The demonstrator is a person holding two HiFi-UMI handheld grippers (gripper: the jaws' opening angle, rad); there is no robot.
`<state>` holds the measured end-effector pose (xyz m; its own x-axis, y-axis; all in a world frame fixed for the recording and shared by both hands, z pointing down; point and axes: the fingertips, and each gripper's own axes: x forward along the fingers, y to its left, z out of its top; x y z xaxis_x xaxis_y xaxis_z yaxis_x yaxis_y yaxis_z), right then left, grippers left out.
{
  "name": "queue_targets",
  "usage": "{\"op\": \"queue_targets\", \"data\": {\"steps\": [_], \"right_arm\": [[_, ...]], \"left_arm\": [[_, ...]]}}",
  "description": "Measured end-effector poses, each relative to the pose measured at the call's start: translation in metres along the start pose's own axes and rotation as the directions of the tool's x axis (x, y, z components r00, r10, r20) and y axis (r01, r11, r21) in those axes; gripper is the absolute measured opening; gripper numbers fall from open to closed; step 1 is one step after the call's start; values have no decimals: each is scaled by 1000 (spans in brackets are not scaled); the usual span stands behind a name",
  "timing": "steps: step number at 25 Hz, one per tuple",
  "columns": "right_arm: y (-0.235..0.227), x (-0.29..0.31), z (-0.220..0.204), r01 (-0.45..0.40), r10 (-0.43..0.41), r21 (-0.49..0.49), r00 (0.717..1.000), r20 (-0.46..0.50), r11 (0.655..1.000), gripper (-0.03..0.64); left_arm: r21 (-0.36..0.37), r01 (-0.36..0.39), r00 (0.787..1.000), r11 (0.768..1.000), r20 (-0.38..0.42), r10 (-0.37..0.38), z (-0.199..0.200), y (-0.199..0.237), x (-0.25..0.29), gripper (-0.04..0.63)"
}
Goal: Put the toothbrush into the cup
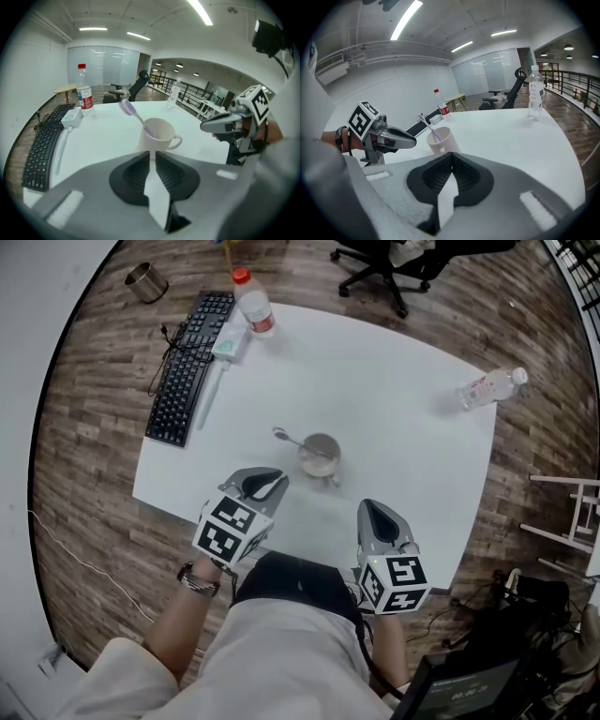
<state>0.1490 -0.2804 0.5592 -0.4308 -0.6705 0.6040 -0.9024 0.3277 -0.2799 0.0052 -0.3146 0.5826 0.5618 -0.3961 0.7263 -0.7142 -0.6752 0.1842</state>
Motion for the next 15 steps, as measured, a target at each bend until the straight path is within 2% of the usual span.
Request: {"op": "queue_targets", "data": {"steps": [12, 15], "right_arm": [[10, -14, 6, 30, -30, -9, 999, 33, 999, 2], [14, -19, 7, 35, -34, -17, 998, 43, 999, 2]], "left_arm": [[18, 21, 1000, 1000, 8, -21, -2, -9, -13, 48], [29, -2, 999, 1000, 37, 1, 4, -9, -20, 8]]}}
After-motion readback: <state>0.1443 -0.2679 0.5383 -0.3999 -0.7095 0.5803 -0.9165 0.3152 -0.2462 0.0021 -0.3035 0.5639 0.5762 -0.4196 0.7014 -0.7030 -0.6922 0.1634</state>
